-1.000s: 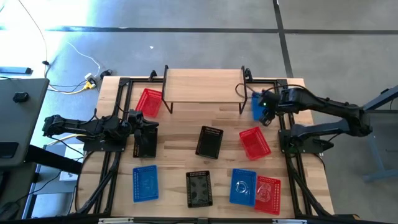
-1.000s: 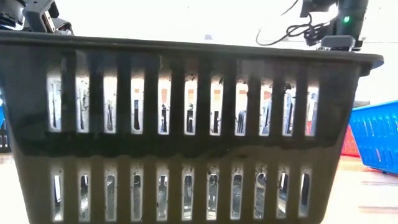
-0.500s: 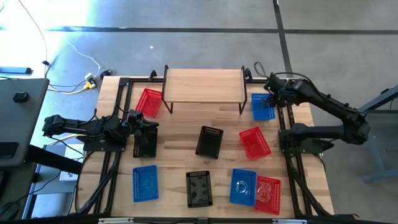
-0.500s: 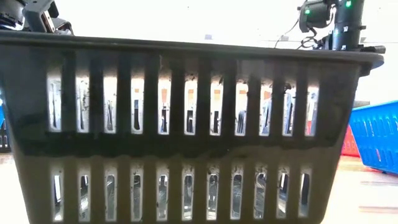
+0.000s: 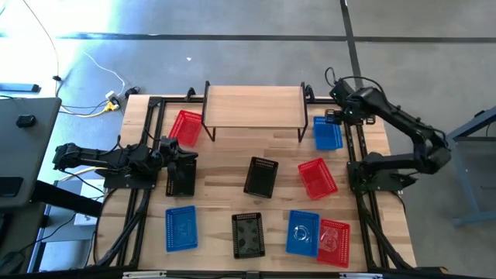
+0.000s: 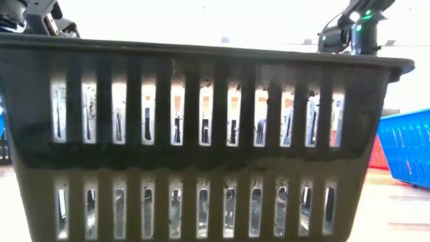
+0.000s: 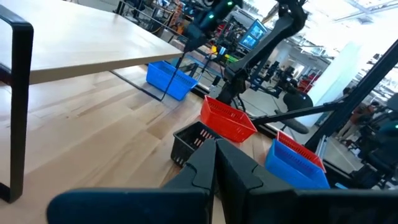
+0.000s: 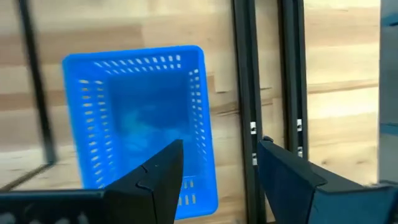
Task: Stack baskets on shelf by color
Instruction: Put the top blue bin on the shelf
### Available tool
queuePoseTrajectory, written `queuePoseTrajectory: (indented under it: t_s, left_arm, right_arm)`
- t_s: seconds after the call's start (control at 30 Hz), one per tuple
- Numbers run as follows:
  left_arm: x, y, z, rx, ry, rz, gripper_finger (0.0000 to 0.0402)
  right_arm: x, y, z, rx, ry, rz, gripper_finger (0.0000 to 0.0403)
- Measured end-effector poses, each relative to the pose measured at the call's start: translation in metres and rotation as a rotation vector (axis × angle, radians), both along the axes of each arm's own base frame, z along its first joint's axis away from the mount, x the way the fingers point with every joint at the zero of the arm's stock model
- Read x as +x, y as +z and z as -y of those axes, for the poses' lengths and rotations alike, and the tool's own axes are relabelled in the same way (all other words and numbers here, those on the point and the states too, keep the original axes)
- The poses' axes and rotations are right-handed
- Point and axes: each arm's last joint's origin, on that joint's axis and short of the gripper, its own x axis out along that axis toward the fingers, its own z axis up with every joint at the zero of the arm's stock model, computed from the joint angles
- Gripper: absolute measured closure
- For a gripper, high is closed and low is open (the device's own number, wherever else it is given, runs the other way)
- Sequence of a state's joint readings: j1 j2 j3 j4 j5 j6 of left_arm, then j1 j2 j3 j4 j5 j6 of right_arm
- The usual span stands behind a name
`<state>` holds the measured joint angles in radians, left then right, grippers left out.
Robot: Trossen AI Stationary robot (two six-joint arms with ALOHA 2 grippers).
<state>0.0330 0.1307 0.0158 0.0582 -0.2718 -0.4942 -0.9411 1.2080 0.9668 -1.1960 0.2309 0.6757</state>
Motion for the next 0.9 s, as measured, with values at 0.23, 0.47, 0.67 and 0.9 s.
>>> queuePoseTrajectory:
  t_s: [0.23, 0.47, 0.67, 0.9]
  left_arm:
    - [0.0, 0.0, 0.0, 0.0, 0.0, 0.0, 0.0398]
    - [0.0, 0.0, 0.0, 0.0, 0.0, 0.0, 0.0398]
    - [0.0, 0.0, 0.0, 0.0, 0.0, 0.0, 0.0398]
    - [0.0, 0.0, 0.0, 0.0, 0.0, 0.0, 0.0398]
  right_arm:
    - [0.006, -0.027, 0.021, 0.157, 0.081, -0.05, 0.0215]
    - [0.014, -0.049, 0.033, 0.246, 0.138, -0.109, 0.0215]
    - [0.015, -0.056, 0.036, 0.258, 0.106, -0.149, 0.0215]
    - [0.017, -0.056, 0.039, 0.224, 0.061, -0.126, 0.0215]
